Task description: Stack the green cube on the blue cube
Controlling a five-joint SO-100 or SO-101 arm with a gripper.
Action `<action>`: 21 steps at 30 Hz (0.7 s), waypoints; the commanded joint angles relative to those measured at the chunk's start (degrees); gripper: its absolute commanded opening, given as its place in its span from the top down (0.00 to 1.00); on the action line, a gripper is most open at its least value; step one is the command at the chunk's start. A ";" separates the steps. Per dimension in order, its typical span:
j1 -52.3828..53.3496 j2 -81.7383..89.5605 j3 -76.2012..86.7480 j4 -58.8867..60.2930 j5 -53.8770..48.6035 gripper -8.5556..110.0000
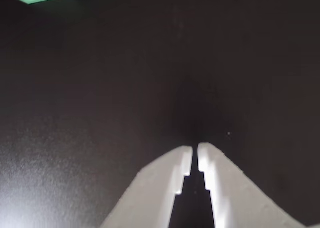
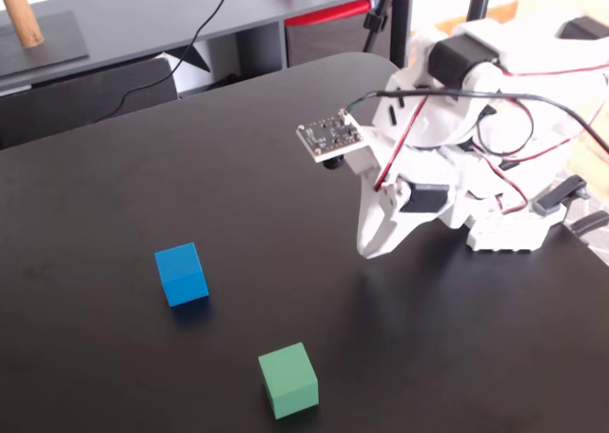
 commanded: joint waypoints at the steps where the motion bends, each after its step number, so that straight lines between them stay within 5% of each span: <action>1: -1.23 -6.68 -9.05 2.81 1.14 0.93; 21: -10.37 -45.62 -48.43 3.52 11.25 0.93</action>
